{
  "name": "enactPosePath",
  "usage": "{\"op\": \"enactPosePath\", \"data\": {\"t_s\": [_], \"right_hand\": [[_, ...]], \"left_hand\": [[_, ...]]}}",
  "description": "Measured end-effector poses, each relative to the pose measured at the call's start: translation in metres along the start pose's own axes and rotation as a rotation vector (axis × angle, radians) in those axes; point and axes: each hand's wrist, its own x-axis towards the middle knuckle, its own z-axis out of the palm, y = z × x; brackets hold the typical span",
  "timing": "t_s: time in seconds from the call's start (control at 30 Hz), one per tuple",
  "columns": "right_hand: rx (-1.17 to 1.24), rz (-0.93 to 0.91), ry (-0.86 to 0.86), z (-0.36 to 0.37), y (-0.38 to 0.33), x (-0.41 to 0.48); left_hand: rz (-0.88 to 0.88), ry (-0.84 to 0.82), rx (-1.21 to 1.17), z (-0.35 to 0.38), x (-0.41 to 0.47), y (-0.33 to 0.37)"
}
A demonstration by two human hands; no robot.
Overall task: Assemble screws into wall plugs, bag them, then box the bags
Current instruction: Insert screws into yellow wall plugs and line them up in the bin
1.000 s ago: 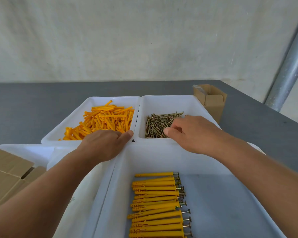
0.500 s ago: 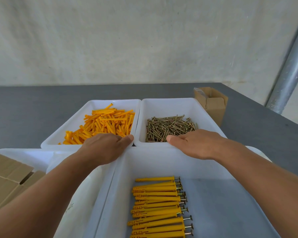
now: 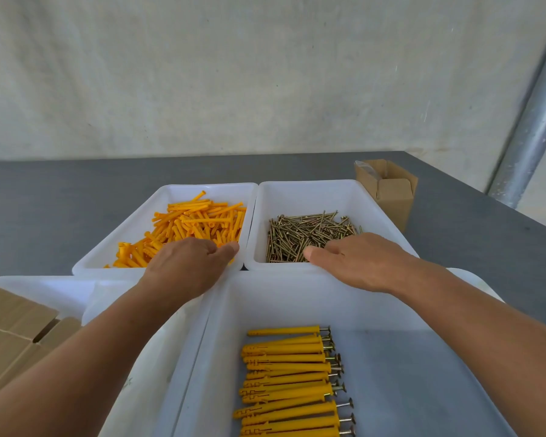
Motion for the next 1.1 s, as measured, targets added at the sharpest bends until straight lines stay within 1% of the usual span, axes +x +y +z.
{"op": "enactPosePath", "data": {"t_s": [0.13, 0.23, 0.37, 0.5, 0.6, 0.7, 0.83, 0.9, 0.97, 1.03, 1.1], "right_hand": [[0.078, 0.029, 0.146, 0.000, 0.002, 0.002], [0.136, 0.053, 0.244, 0.000, 0.002, 0.003], [0.276, 0.069, 0.332, -0.004, 0.002, 0.002], [0.392, 0.079, 0.368, -0.006, 0.001, 0.000], [0.474, 0.073, 0.408, -0.009, -0.002, -0.002], [0.552, 0.046, 0.426, -0.012, -0.005, -0.004], [0.586, 0.022, 0.431, -0.014, -0.009, -0.005], [0.600, 0.020, 0.421, -0.016, -0.011, -0.006], [0.625, 0.013, 0.405, -0.017, -0.013, -0.008], [0.679, 0.001, 0.391, -0.019, -0.016, -0.010], [0.749, -0.015, 0.373, -0.021, -0.019, -0.012]], "left_hand": [[-0.049, 0.127, -0.079, -0.002, -0.002, 0.000], [-0.033, 0.163, -0.125, -0.003, -0.004, -0.001], [-0.012, 0.199, -0.208, -0.006, -0.006, 0.002], [0.005, 0.289, -0.248, -0.006, -0.006, 0.003], [0.016, 0.397, -0.302, -0.010, -0.007, 0.004], [0.024, 0.480, -0.426, -0.015, -0.007, 0.005], [0.045, 0.530, -0.583, -0.019, -0.006, 0.008], [0.064, 0.525, -0.662, -0.020, -0.006, 0.009], [0.073, 0.482, -0.821, -0.023, -0.007, 0.012], [0.076, 0.378, -1.058, -0.027, -0.010, 0.016], [0.080, 0.201, -1.265, -0.030, -0.014, 0.021]]}}
